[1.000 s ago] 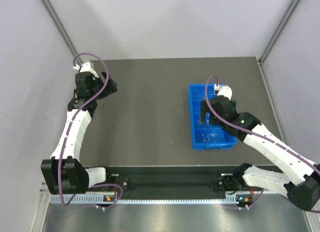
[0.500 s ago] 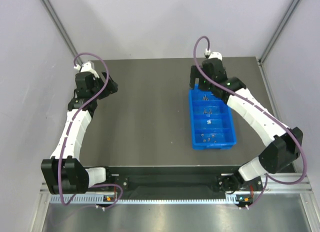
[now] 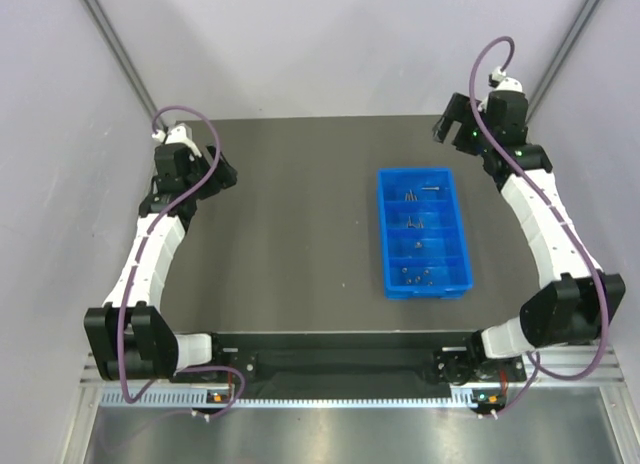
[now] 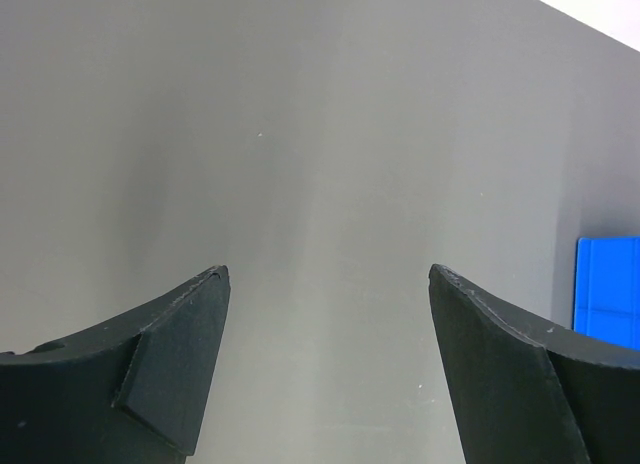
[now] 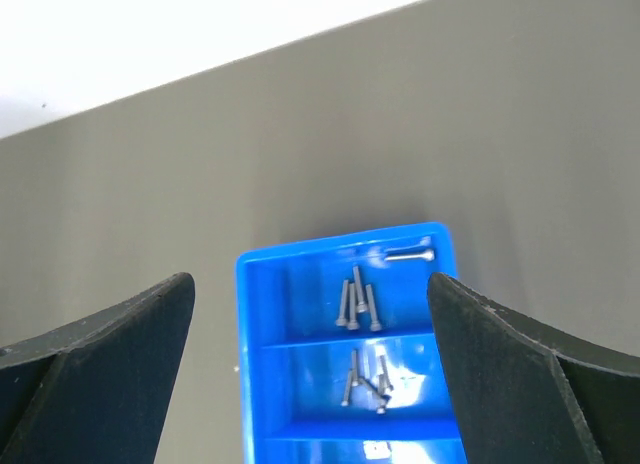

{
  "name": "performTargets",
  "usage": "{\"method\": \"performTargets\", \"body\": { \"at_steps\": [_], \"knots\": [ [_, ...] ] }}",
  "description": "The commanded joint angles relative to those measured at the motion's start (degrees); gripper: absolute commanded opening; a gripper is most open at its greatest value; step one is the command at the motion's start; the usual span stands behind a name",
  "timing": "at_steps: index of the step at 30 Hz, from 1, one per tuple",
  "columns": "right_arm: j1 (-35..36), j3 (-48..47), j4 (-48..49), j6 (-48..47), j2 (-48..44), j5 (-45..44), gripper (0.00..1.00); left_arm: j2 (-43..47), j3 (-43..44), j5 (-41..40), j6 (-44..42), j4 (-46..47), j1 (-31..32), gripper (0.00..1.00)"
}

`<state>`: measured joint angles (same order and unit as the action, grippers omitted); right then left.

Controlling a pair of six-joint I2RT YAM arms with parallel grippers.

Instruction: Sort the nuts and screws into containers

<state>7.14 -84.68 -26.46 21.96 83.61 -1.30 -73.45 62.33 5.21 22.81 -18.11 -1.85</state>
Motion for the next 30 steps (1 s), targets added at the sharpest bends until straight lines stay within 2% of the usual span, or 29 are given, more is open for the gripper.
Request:
{"method": "performTargets", "body": {
  "at_steps": [1, 5, 9, 13, 18, 24, 30],
  "knots": [
    [-0.1, 2.4, 2.9, -3.1, -7.7, -3.8, 1.0, 0.8, 0.5, 0.0, -0.2, 2.1, -0.4, 0.85],
    [-0.2, 8.0, 4.7, -2.6, -13.4, -8.2, 1.0, 1.5, 0.8, -4.3, -2.0, 1.6, 1.1, 0.81],
    [-0.3, 12.4, 3.5, -3.7, -19.6, -12.2, 1.0, 3.0, 1.0, -12.3, -6.0, 0.5, 8.6, 0.82],
    [-0.4, 19.4, 3.3, -6.0, -26.0, -11.6, 1.0, 3.8, 1.3, -19.7, -9.0, -0.3, 15.2, 0.82],
    [-0.4, 27.1, 5.6, -6.8, -35.2, -11.6, 1.0, 4.8, 0.8, -20.5, -9.7, 0.0, 19.2, 0.85],
    [-0.4, 34.7, 8.3, -4.3, -43.7, -12.5, 1.0, 6.0, 0.1, -19.2, -8.8, 1.1, 19.2, 0.86],
    [-0.4, 41.9, 11.1, -2.4, -49.5, -9.6, 1.0, 7.4, 0.0, -19.1, -8.8, 1.3, 19.2, 0.87]
  ]
}}
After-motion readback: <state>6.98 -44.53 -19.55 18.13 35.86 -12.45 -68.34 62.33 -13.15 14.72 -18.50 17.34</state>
